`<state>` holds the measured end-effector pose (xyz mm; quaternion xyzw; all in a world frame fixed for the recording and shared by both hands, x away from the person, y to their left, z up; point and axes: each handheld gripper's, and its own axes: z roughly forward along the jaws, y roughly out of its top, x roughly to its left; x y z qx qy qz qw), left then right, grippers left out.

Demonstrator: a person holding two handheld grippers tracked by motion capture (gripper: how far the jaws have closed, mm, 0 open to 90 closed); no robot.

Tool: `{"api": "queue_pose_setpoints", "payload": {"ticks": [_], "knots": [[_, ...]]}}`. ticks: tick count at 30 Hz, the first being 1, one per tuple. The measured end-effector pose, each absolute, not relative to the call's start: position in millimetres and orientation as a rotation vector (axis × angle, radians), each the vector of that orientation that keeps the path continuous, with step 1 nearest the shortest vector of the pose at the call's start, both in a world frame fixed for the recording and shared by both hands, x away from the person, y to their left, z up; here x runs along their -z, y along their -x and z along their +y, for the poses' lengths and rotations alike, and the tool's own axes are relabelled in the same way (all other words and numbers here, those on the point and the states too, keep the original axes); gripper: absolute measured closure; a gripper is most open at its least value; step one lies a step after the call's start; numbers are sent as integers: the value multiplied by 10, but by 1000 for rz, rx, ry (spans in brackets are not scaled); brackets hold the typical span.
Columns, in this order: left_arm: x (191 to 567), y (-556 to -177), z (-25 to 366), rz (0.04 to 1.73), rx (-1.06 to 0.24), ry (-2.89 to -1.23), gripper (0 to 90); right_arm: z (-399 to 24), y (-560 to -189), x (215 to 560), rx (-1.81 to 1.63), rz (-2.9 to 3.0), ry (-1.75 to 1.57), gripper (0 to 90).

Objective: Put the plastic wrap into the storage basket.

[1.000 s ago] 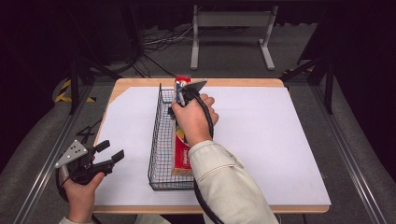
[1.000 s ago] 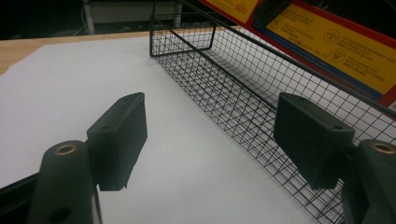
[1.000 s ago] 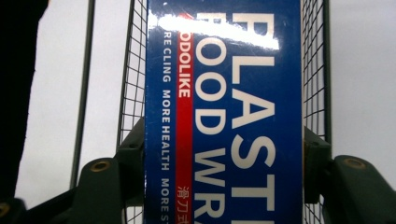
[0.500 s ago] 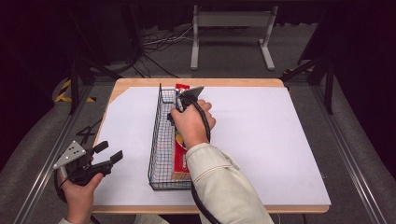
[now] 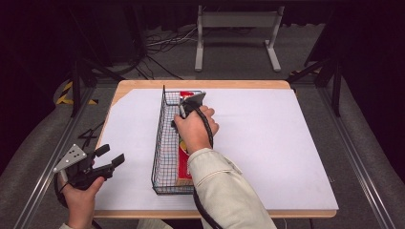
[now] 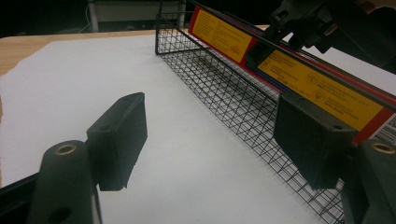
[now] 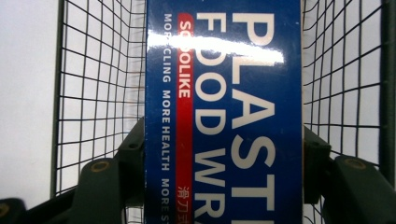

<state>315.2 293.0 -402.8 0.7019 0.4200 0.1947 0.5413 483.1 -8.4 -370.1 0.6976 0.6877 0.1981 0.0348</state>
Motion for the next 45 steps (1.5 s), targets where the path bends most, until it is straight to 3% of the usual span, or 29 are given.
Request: {"api": "queue_pose_setpoints", "payload": {"ticks": [39, 45], "knots": [[4050, -3169, 2940, 1005, -462, -1666, 267, 51, -4829, 3943, -507, 2123, -2136, 389], [4052, -3169, 2944, 1005, -464, -1665, 268, 58, -4823, 3964, -513, 2129, -2129, 350]]}}
